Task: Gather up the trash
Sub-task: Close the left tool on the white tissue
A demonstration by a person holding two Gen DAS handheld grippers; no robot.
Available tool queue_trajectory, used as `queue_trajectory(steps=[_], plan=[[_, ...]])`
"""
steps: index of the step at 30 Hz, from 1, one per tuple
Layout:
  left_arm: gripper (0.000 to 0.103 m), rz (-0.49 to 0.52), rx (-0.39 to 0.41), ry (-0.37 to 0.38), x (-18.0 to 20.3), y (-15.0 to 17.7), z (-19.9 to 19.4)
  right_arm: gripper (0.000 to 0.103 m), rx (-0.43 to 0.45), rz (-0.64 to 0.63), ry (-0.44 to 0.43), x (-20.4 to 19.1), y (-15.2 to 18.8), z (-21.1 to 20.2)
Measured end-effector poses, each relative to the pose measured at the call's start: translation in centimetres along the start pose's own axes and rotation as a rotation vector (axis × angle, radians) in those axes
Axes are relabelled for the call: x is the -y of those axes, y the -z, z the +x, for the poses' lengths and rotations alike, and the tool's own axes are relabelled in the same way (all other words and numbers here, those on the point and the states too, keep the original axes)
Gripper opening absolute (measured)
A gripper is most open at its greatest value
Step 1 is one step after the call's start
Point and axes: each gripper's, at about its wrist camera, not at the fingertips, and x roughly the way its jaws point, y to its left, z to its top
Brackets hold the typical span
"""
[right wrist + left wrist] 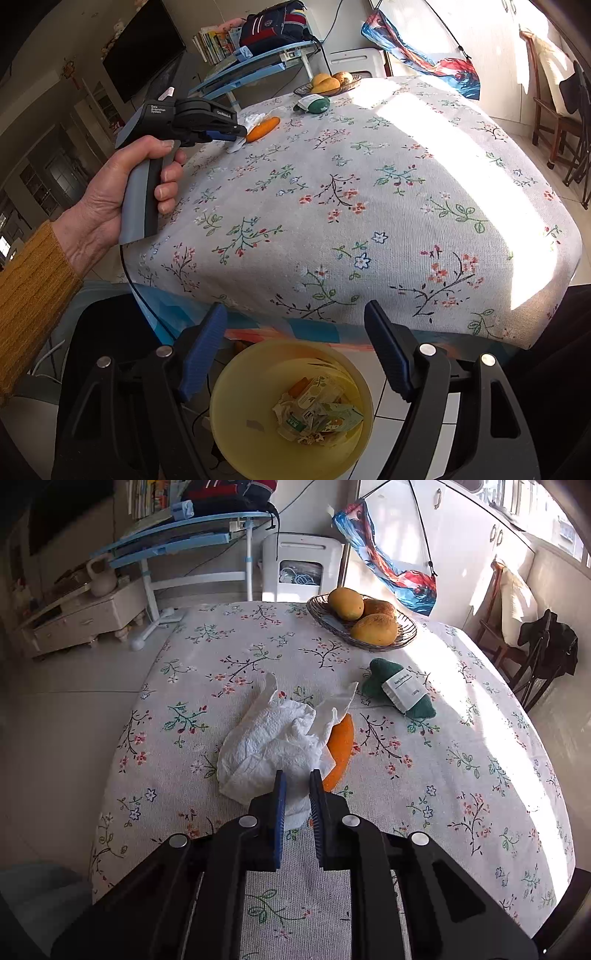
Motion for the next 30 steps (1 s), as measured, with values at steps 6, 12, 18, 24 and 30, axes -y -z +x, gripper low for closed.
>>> queue_trajectory(steps=[6,12,18,24,30], plan=[[0.001,-0.037,0.038,0.024,-1.0,0.4,-1.8,0.074,0.002,0.014,-0.008,0.2,0.0,-0.1],[0.002,-0.01,0.035,0.018,-1.1,0.3,-2.3,0.074,0.0,0.01,-0.013,0.0,0.1,-0.1],[0.044,0.033,0.027,-0.043,-0.5,-0.8,-0.2,0.075,-0.013,0.0,-0.014,-0.3,0.3,0.2],[0.005,0.017,0.004,-0.016,-0.9,-1.2,0.4,0.075,-0.019,0.008,-0.011,0.1,0.2,0.4],[0.002,0.029,0.057,-0.019,-1.1,-0.5,-2.6,0.075,-0.021,0.01,-0.016,0.1,0.3,0.5]])
